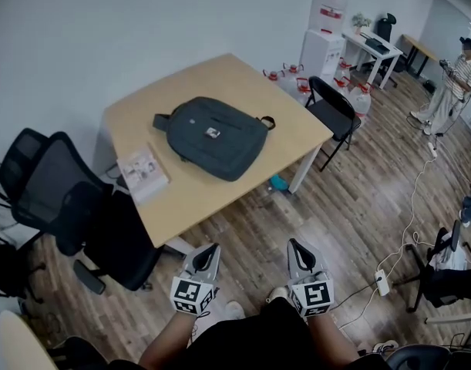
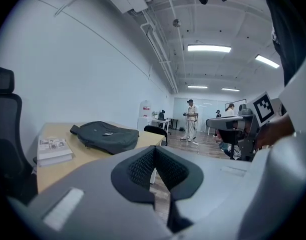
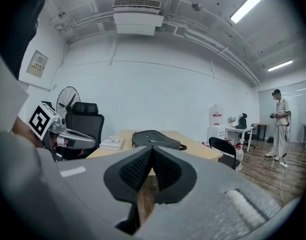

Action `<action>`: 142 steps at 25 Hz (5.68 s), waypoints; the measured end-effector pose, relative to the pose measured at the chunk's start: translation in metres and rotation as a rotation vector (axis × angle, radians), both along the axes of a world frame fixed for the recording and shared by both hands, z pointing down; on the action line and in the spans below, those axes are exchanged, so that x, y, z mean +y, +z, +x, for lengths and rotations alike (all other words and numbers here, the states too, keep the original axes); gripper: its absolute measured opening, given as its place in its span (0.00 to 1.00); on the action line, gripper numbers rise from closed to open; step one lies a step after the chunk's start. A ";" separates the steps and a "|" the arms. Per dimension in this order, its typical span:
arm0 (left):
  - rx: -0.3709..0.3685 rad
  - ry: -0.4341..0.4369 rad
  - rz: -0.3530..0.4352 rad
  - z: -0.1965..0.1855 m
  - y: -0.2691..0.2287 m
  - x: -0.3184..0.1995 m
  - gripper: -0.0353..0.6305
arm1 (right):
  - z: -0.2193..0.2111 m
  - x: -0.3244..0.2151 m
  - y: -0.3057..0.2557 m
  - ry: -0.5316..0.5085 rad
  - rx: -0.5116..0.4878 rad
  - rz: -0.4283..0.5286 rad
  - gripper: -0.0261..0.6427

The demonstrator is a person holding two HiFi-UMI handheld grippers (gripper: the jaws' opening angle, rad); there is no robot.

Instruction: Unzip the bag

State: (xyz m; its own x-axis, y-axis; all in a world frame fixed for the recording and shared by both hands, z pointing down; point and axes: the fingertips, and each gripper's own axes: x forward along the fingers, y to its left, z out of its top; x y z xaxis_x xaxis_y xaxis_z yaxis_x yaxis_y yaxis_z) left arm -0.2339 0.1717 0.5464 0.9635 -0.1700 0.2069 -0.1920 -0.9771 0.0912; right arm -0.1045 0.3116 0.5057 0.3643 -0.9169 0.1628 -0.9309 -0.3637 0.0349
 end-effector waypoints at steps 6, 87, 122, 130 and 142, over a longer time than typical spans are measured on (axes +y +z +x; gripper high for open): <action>-0.012 -0.031 -0.015 0.018 0.005 -0.018 0.08 | 0.022 -0.020 0.005 -0.030 -0.011 -0.002 0.04; 0.009 -0.633 -0.821 0.163 0.142 -0.310 0.54 | 0.171 -0.418 0.024 -0.790 0.008 -0.120 0.04; 0.165 -0.473 -0.768 0.218 0.113 -0.351 0.23 | 0.197 -0.431 0.035 -0.804 -0.001 -0.167 0.04; 0.114 -0.403 -0.534 0.227 0.067 -0.355 0.23 | 0.195 -0.433 0.025 -0.806 0.008 -0.123 0.04; 0.042 -0.425 -0.171 0.230 -0.009 -0.363 0.22 | 0.191 -0.432 0.002 -0.838 0.043 -0.066 0.04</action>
